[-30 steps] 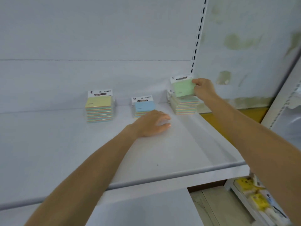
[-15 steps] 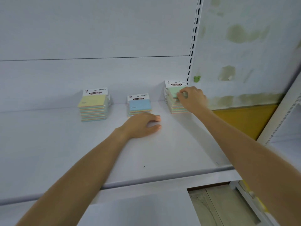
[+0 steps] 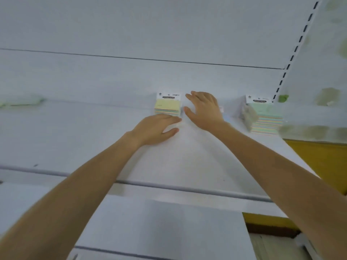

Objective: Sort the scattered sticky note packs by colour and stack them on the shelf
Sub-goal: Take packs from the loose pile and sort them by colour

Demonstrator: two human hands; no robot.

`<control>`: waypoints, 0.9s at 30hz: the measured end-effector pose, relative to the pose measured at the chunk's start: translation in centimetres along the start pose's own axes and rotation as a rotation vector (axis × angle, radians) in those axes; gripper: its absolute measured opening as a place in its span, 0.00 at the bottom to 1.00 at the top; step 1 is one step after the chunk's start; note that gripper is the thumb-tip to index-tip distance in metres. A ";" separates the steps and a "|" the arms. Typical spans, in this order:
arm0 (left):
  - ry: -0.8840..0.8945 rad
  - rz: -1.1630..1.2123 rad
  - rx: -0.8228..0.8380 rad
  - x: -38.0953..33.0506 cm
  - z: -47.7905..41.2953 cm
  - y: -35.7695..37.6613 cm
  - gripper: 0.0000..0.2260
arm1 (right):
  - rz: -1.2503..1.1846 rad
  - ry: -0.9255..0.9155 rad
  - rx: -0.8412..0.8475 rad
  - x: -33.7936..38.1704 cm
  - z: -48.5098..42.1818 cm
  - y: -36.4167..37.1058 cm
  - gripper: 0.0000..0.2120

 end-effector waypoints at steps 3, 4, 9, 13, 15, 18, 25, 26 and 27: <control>-0.095 -0.052 0.003 6.9 4.5 -1.9 0.21 | -0.049 -0.084 0.032 7.7 -2.4 2.5 0.23; -0.133 -0.058 0.010 9.4 6.2 -2.4 0.21 | -0.065 -0.104 0.039 10.3 -3.1 3.3 0.23; -0.349 -0.046 -0.004 21.9 14.9 -6.2 0.23 | -0.156 -0.184 0.088 23.3 -6.4 7.5 0.22; -0.513 -0.045 -0.012 30.8 20.3 -8.8 0.23 | -0.231 -0.204 0.165 31.1 -8.2 11.3 0.22; -0.586 -0.047 -0.018 35.0 22.3 -9.8 0.24 | -0.255 -0.215 0.234 34.0 -9.3 13.6 0.23; -0.645 -0.057 -0.026 40.8 24.4 -11.4 0.24 | -0.288 -0.245 0.300 38.0 -11.8 16.4 0.23; -0.783 -0.083 0.010 53.4 25.9 -12.3 0.23 | -0.321 -0.262 0.315 43.9 -19.8 21.8 0.21; -0.786 -0.083 0.016 55.0 25.7 -12.2 0.23 | -0.344 -0.229 0.302 44.1 -21.3 22.3 0.21; -0.792 -0.078 0.025 56.4 25.5 -12.1 0.23 | -0.379 -0.178 0.292 44.2 -22.8 22.9 0.21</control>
Point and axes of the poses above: each hand's wrist, its own z-axis away from the middle knuckle, its own y-axis out of the palm, x = y × z, the point moved 10 cm from there along -z, towards the middle knuckle, and after that the axes turned 6 degrees about -y, right-handed, at the moved point
